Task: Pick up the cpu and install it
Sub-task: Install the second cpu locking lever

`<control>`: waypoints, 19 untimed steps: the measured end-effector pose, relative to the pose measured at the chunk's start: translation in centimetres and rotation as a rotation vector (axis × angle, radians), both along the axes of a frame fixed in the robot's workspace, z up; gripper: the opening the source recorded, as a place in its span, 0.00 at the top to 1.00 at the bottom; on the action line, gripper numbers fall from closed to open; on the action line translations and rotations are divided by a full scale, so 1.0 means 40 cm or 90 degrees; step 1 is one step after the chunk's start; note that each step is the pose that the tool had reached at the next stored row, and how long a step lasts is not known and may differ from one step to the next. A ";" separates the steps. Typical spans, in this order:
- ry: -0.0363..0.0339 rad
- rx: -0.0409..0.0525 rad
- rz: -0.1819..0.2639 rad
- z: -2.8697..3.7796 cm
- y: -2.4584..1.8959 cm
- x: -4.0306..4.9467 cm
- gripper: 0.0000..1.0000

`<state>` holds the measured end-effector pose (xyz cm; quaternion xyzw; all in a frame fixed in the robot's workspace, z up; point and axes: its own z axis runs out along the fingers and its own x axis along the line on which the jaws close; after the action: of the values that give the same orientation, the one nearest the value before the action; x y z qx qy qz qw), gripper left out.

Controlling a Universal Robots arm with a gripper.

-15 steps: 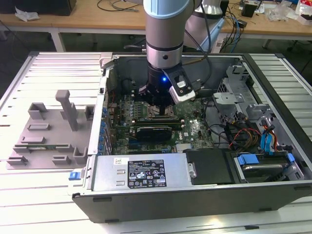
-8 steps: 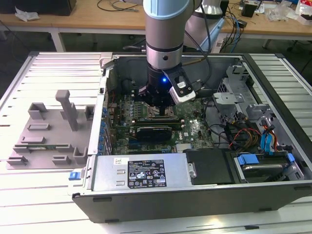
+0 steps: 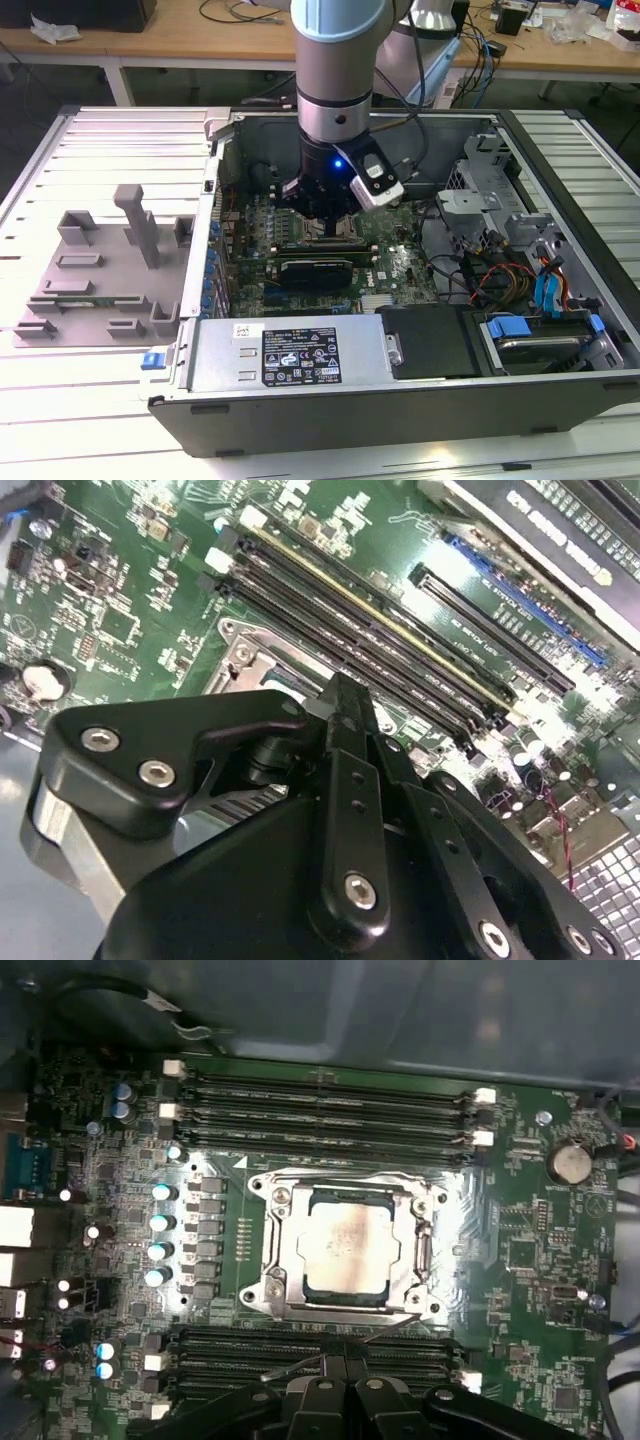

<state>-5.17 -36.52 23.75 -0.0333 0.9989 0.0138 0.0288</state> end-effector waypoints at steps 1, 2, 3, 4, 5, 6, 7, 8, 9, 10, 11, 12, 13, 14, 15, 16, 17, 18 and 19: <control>0.0000 0.0000 0.000 -0.001 0.000 -0.001 0.89; -0.0001 0.0001 0.000 -0.002 0.000 -0.003 0.89; 0.0000 0.0001 0.000 -0.006 0.000 -0.005 0.89; 0.0000 0.0000 0.000 -0.012 0.000 -0.008 0.89; 0.0000 0.0001 -0.001 -0.023 0.000 -0.014 0.89; 0.0000 0.0000 -0.002 -0.029 0.000 -0.020 0.89; 0.0000 0.0001 -0.003 -0.034 0.000 -0.026 0.89; 0.0000 0.0000 -0.003 -0.036 0.000 -0.030 0.89; 0.0000 0.0000 -0.004 -0.038 0.000 -0.033 0.89; 0.0001 0.0000 -0.004 -0.039 0.000 -0.036 0.89; 0.0000 0.0000 -0.004 -0.039 0.000 -0.036 0.89; -0.0001 0.0001 -0.004 -0.039 0.000 -0.037 0.89; -0.0002 0.0002 -0.004 -0.040 0.000 -0.039 0.89; -0.0002 0.0003 -0.004 -0.041 0.000 -0.043 0.89; -0.0002 0.0001 -0.004 -0.042 0.000 -0.049 0.89; -0.0001 0.0001 -0.004 -0.042 0.000 -0.053 0.89; -0.0001 0.0001 -0.004 -0.043 0.000 -0.057 0.89; -0.0002 0.0001 -0.004 -0.044 0.000 -0.062 0.89; -0.0001 0.0000 -0.004 -0.047 0.000 -0.065 0.89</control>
<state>-7.76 -36.51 21.89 -0.0303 0.9990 0.0138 0.0289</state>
